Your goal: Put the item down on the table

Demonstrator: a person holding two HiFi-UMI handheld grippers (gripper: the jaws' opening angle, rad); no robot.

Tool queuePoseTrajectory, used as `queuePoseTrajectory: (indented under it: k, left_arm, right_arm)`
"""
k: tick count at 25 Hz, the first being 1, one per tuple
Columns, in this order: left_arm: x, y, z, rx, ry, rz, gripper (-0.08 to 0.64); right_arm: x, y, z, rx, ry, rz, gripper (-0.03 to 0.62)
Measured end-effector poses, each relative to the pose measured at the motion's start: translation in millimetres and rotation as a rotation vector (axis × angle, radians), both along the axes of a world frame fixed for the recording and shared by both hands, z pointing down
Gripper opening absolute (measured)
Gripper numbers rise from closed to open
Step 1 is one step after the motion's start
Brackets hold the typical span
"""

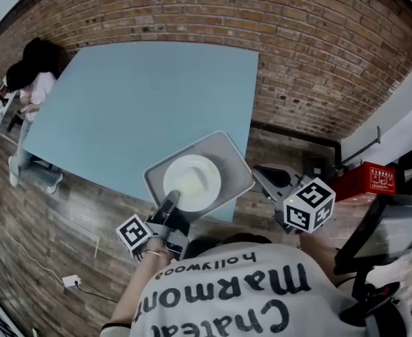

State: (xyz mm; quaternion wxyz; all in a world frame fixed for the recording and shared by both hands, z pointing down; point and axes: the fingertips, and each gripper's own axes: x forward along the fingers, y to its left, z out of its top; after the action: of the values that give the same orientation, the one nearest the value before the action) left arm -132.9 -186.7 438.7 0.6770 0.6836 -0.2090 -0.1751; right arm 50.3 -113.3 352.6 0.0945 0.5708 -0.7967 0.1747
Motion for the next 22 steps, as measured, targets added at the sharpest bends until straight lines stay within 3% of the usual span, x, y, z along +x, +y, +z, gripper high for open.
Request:
queuePoseTrajectory:
  k: [6, 10, 15, 22]
  left_arm:
    - [8.0, -10.7, 7.0, -0.023, -0.022, -0.012, 0.021]
    - [15.8, -17.9, 14.6, 0.017, -0.117, -0.038, 0.021]
    - [38.6, -31.0, 19.6, -0.078, -0.011, -0.157, 0.020]
    - [70.6, -48.3, 20.4, -0.093, -0.011, -0.253, 0.021]
  right_arm:
    - [12.2, -14.2, 5.7, -0.013, -0.018, -0.012, 0.011]
    - [24.0, -23.9, 15.9, -0.032, -0.028, -0.051, 0.011]
    - [48.8, -57.2, 24.3, -0.074, -0.017, -0.151, 0.011]
    - [76.7, -110.6, 19.9, -0.101, 0.000, -0.305, 0.011]
